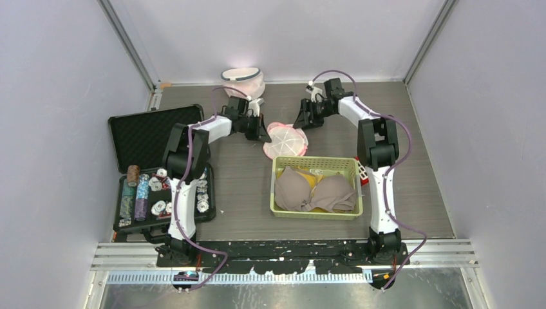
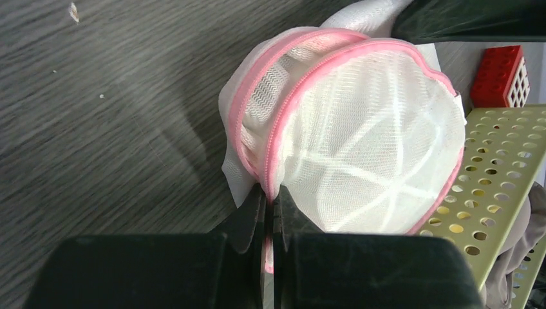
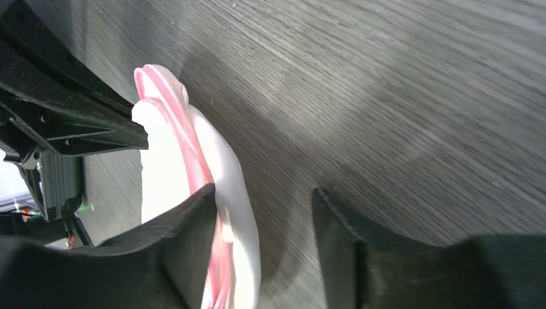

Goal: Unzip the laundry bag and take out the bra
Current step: Move the laundry bag to the center of the board.

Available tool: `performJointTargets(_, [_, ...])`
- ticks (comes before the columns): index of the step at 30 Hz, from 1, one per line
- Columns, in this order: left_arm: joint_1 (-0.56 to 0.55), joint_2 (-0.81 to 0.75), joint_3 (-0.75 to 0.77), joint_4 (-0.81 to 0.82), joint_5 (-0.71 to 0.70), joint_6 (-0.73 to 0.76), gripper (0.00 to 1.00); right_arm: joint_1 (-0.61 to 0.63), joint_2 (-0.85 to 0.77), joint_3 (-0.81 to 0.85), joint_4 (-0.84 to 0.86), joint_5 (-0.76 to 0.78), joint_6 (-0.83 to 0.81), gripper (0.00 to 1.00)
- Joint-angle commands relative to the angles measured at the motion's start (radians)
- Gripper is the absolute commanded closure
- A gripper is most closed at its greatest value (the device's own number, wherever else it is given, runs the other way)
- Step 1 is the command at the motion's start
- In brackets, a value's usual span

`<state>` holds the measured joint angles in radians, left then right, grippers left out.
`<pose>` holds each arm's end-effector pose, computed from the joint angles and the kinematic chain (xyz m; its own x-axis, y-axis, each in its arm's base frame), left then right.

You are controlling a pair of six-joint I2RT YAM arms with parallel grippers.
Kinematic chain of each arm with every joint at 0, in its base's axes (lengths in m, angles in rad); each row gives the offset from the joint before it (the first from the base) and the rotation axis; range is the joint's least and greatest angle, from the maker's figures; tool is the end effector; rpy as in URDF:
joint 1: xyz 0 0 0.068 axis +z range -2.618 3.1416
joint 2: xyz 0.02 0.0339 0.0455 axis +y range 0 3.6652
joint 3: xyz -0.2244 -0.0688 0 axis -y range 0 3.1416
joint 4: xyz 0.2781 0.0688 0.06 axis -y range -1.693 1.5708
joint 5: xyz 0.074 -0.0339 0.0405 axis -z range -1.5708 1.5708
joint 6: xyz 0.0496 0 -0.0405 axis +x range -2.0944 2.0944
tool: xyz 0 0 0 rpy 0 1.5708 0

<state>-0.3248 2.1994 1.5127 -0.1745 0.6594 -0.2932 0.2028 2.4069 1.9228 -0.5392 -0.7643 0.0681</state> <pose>0.4441 -0.1816 0.0792 -0.8705 0.0521 -0.4894 0.3958 0.6651 -0.6332 0.5002 0.1379 0.0938 -0.8683 -0.1284 -0.4791 -0.4402 0.6447 0.6249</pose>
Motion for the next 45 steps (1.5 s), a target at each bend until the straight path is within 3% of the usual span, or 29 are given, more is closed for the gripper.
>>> performJointTargets(1, [-0.02,0.009,0.047,-0.087,-0.088,0.067,1.0,-0.017,-0.108,0.064,-0.053,0.058,-0.036,0.32])
performJointTargets(4, [-0.032,0.017,0.076,-0.11,-0.112,0.062,1.0,-0.014,-0.138,0.097,-0.083,0.083,-0.06,0.22])
performJointTargets(10, [-0.036,0.037,0.133,-0.166,-0.162,0.038,0.99,0.013,-0.237,0.062,-0.145,0.165,-0.225,0.22])
performJointTargets(16, [-0.037,0.049,0.166,-0.175,-0.151,0.006,0.94,0.144,-0.357,-0.074,-0.138,0.293,-0.473,0.21])
performJointTargets(23, [-0.037,0.053,0.179,-0.184,-0.149,0.002,0.88,0.243,-0.281,-0.1,-0.063,0.427,-0.512,0.25])
performJointTargets(28, [-0.037,0.04,0.164,-0.177,-0.143,-0.001,0.76,0.266,-0.204,-0.097,-0.014,0.497,-0.527,0.25])
performJointTargets(36, [-0.021,-0.027,0.116,-0.147,-0.158,-0.009,0.44,0.252,-0.187,-0.166,0.002,0.54,-0.55,0.27])
performJointTargets(40, [-0.016,-0.078,0.11,-0.141,-0.164,0.018,0.32,0.202,-0.207,-0.195,-0.022,0.541,-0.559,0.28])
performJointTargets(45, [-0.014,-0.142,0.118,-0.148,-0.184,0.125,0.24,0.098,-0.243,-0.251,-0.033,0.559,-0.602,0.29])
